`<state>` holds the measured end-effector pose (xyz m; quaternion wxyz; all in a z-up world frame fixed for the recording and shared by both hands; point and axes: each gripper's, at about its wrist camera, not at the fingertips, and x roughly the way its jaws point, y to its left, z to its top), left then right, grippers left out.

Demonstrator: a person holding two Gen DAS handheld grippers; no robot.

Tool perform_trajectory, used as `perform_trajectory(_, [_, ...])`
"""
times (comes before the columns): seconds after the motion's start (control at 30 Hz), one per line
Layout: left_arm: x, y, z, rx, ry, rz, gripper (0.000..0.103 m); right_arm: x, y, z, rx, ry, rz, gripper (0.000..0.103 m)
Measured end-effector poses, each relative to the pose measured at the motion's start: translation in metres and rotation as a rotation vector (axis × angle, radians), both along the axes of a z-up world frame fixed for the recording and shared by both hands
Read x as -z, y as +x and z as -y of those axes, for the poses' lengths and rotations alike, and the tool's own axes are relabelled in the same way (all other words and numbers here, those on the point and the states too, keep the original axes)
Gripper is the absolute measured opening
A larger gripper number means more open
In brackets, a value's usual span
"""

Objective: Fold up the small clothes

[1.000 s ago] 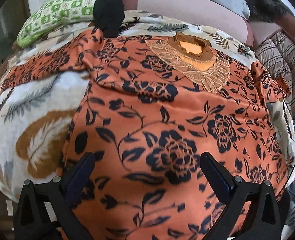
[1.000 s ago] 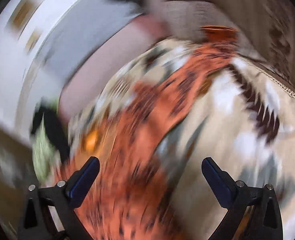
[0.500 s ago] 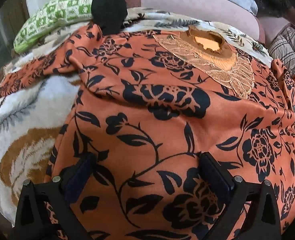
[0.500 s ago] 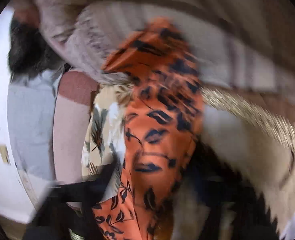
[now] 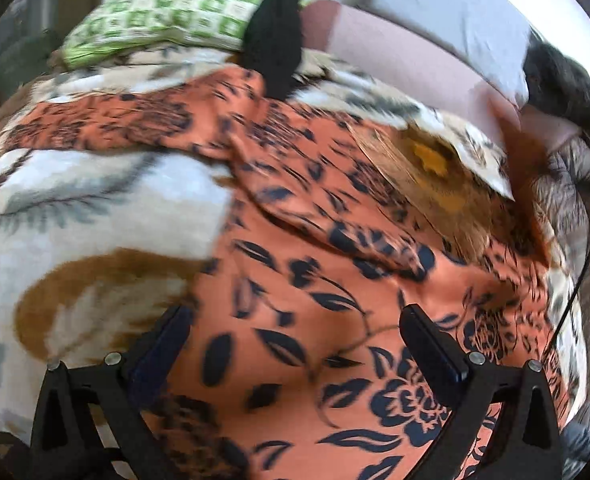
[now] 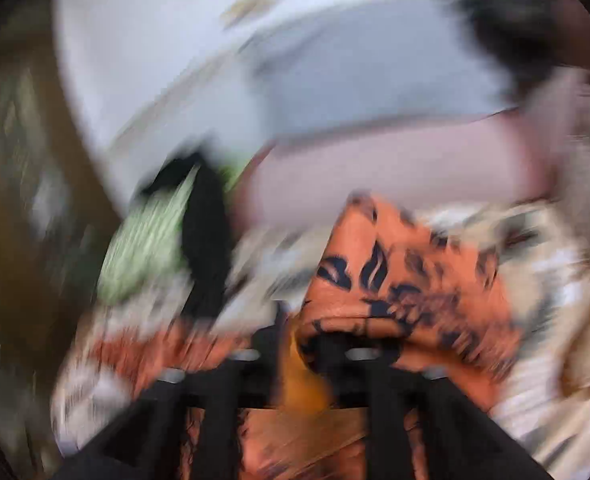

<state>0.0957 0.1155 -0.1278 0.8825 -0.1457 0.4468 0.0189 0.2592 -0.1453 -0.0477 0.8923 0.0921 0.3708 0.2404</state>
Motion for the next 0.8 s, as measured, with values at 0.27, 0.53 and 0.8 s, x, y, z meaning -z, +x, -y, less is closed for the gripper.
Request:
perform_trajectory(0.27, [-0.032,0.033,0.002,0.072,-0.006,0.091,0.103,0.085,-0.028,0.039,0.144,0.177,-0.165,0.103])
perform_trajectory(0.53, [-0.038,0.128,0.175,0.475,0.421,0.086,0.103,0.083,-0.037,0.145,0.307,0.296,-0.177,0.103])
perform_trajectory(0.8, [0.014,0.190,0.230,0.574,0.608,-0.096,0.007,0.099,-0.021,0.164,0.285,0.318,-0.198,0.103])
